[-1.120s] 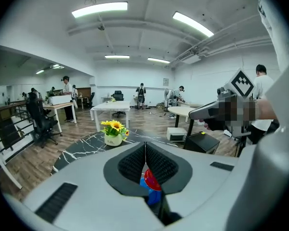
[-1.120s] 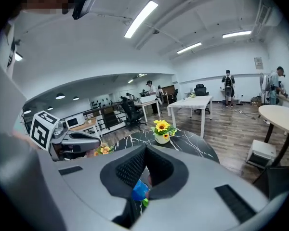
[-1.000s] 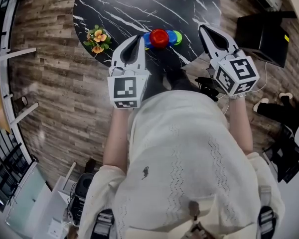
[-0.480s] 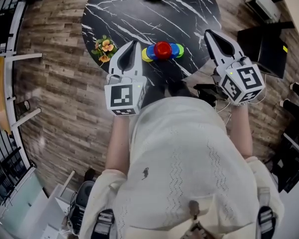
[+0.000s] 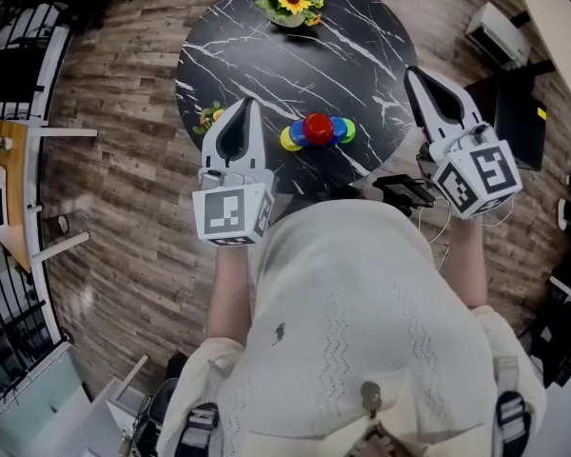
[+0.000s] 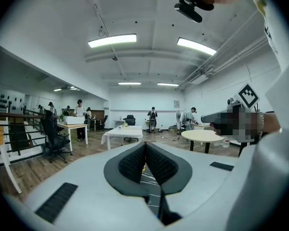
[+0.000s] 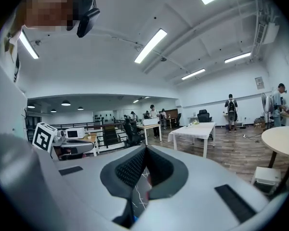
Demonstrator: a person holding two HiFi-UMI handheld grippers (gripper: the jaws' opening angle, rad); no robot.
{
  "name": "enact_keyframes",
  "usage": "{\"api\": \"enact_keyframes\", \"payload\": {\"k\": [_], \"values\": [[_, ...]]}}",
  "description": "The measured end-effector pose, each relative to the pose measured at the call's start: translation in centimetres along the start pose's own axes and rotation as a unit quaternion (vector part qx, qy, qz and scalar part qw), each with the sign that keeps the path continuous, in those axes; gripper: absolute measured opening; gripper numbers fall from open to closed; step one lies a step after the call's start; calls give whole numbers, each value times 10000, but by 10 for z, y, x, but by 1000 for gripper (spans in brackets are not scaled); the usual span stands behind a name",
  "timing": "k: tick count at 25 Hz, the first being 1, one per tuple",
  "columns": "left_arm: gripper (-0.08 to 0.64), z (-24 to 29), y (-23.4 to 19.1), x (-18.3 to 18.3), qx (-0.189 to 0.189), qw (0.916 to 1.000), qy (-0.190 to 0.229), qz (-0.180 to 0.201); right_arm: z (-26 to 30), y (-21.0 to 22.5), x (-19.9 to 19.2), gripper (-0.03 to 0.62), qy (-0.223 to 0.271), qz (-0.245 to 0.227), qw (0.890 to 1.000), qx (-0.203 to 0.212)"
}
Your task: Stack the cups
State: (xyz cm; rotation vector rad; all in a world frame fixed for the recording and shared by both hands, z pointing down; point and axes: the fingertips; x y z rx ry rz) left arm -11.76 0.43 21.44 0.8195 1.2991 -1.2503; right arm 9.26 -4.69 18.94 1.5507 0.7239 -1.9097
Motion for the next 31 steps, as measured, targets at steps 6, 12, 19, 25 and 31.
{"api": "enact_keyframes", "payload": {"k": [6,12,19,25,31], "values": [[21,-11,-3,10,40,9999,130,52,-6,-5,18,6,214,-84,9997,-24],[21,-15,-6,10,-18,9999,111,76,-3,-10,21,5,260,-143,9996,24],[21,-21,-8,12,-95,9997,198,94,-2,-18,21,5,233,-192,9995,75],[21,-23,-14,9,-68,9998,157,102,3,-24,21,5,209,-214,9995,101],[21,-26,-17,11,-81,9998,145,100,4,-28,23,5,185,-272,9994,84]]}}
Point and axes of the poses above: the fingertips, and each gripper's own axes: z forward along the fingers, y to its right, x out of its top, and after that the axes turned 11 degrees about -z, right-handed
